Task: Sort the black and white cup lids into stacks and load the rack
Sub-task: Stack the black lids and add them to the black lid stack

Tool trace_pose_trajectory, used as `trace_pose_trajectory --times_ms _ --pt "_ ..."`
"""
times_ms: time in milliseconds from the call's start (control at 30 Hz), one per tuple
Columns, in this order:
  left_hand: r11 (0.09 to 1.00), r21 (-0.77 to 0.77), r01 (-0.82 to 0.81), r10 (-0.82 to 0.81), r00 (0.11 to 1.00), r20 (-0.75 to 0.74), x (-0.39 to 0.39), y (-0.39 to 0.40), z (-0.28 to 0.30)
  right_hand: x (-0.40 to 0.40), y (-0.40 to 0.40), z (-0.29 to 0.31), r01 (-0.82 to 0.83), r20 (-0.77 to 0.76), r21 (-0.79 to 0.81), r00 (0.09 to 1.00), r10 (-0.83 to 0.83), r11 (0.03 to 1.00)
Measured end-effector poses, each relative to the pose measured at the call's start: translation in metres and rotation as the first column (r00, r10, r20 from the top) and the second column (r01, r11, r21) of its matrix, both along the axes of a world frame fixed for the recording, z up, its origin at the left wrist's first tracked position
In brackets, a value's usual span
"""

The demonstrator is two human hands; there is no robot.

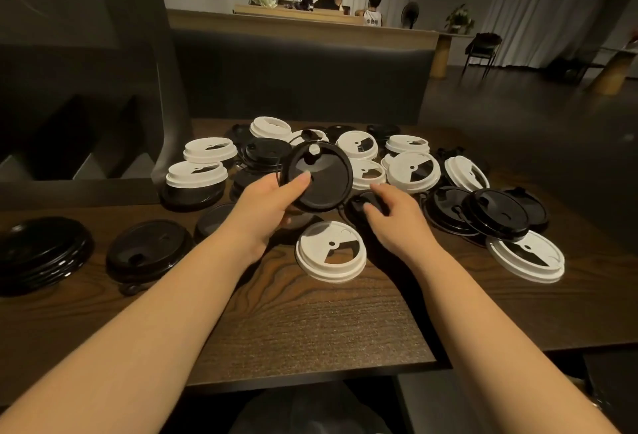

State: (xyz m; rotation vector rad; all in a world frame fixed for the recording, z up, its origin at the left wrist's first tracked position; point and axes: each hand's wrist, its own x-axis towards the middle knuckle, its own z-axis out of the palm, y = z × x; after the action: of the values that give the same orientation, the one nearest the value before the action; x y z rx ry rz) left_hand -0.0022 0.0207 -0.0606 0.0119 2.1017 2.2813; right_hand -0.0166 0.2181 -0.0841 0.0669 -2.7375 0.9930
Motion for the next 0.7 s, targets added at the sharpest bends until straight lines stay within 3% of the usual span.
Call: trace_pose_trajectory --times_ms 67,100,233,300,367,533,700 --pt "0.998 0.021 0.051 -0.052 0.998 0.032 0.001 0.001 -0.001 -0.002 0.000 -0.004 -0.036 0.087 0.227 0.996 0.017 0.973" --pt "0.997 0.036 0.066 -0.067 0.997 0.046 0.001 0.001 -0.001 0.000 0.001 -0.003 -0.015 0.065 0.255 0.998 -0.001 0.967" --pt "0.985 0.146 0.094 -0.108 0.990 0.094 0.003 0.002 0.001 0.007 0.005 0.004 0.172 -0.158 0.107 0.975 -0.154 0.979" --pt "0.984 0.159 0.081 -0.098 0.990 0.099 0.003 0.001 0.002 0.007 0.005 0.004 0.123 -0.074 0.165 0.991 -0.112 0.979" --pt "0.982 0.180 0.064 -0.083 0.991 0.101 0.002 0.001 0.002 0.008 0.006 0.006 -0.018 0.107 0.189 0.994 -0.003 0.982" --pt "0.971 0.241 -0.007 -0.021 0.993 0.113 0.002 0.001 0.007 0.014 0.011 0.015 -0.141 0.262 -0.013 0.955 0.139 0.990" --pt "0.963 0.267 -0.027 0.000 0.995 0.101 0.001 0.000 0.007 0.018 0.011 0.013 -0.031 0.085 -0.178 0.995 0.047 0.984"
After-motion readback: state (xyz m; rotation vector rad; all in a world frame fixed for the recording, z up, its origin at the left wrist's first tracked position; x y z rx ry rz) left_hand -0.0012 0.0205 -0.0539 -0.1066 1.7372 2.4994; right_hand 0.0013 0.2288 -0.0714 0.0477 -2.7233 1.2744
